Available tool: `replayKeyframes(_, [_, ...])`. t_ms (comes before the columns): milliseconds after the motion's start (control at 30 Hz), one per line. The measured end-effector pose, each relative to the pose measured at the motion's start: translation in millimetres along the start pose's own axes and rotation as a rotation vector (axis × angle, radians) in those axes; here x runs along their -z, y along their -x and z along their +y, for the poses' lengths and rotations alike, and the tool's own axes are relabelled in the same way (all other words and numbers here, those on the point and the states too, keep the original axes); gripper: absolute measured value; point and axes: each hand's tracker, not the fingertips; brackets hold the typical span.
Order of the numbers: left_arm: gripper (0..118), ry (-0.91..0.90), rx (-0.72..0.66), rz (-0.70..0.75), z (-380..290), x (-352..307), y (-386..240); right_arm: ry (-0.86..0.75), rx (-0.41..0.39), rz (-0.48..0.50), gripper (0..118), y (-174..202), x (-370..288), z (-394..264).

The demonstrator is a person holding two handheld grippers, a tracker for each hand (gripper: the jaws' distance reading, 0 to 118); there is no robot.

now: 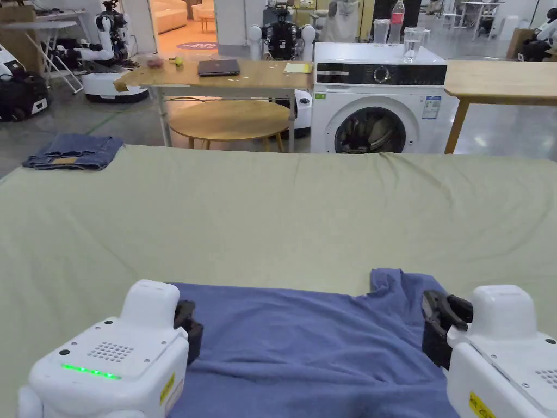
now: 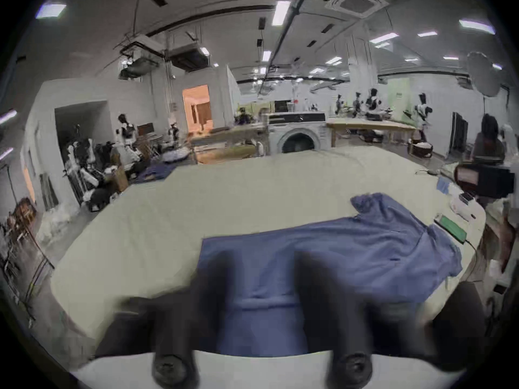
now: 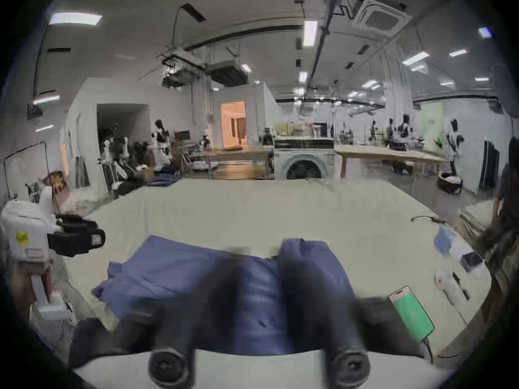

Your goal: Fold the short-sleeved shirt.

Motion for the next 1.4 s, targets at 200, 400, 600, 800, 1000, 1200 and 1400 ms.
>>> replayKeyframes(200, [0, 0.102, -0.098, 0.027, -33, 31, 33, 0.055, -0.003, 0.030, 0, -14, 11, -2])
replayKeyframes(400, [0, 0.176, -0.164, 0.055, -34, 79, 63, 0.112, 0.028, 0.007, 0, -31, 40, -9])
replayKeyframes(600, [0, 0.216, -0.175, 0.091, -6, 156, 107, 0.148, 0.026, -0.034, 0, -47, 68, -14])
replayKeyframes(800, [116, 0.194, -0.020, 0.139, 18, 233, 128, 0.174, 0.031, -0.083, 0, -69, 93, -14])
replayKeyframes(1000, [110, 0.413, -0.079, 0.187, 14, 291, 130, 0.245, 0.034, -0.145, 0, -102, 123, -20])
replayKeyframes(1200, [53, 0.479, 0.031, 0.115, 27, 272, 96, 0.394, 0.084, -0.200, 25, -154, 185, -14])
replayKeyframes(1400, [0, 0.423, 0.066, 0.106, 39, 241, 69, 0.569, 0.050, -0.176, 115, -175, 264, -36])
